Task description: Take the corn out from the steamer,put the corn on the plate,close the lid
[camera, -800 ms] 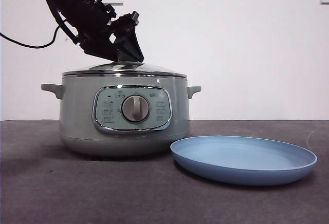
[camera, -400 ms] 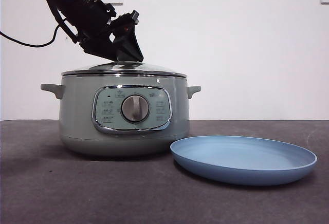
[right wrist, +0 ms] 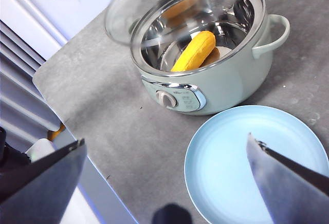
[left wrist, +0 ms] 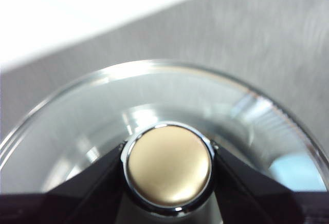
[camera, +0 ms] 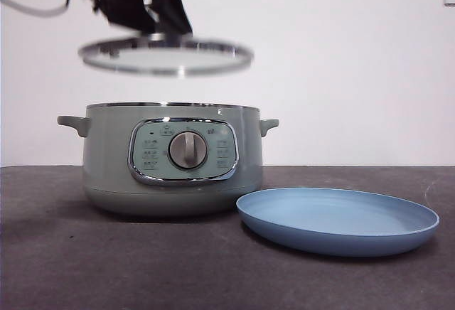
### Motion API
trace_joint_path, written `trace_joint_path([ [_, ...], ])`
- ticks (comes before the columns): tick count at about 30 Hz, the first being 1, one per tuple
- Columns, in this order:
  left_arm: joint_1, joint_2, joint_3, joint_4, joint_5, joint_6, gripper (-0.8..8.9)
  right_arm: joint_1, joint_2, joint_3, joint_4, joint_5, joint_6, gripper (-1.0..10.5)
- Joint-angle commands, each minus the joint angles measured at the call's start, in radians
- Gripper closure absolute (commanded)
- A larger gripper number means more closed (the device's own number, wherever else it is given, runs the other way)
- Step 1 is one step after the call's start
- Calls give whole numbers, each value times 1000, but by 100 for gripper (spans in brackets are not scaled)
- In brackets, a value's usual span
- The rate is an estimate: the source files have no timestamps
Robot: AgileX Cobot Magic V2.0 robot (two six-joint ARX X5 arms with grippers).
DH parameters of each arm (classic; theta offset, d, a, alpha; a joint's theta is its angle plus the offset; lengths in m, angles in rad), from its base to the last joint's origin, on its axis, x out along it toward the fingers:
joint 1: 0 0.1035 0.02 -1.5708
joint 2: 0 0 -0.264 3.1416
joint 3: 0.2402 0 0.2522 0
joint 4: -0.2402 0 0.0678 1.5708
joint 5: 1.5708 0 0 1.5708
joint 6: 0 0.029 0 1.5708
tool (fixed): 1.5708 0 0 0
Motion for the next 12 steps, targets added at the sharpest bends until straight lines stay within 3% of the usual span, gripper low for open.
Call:
trace_joint_path([
  [1, 1, -61, 72, -41, 30, -3, 822, 2, 8, 2, 13, 3, -3, 351],
  [8, 1, -236, 120, -224, 76, -3, 822, 38, 64, 3, 208, 11, 146, 352],
  [12, 1, -364, 120, -319, 49, -3, 822, 107, 125, 3, 320, 89, 204, 352],
])
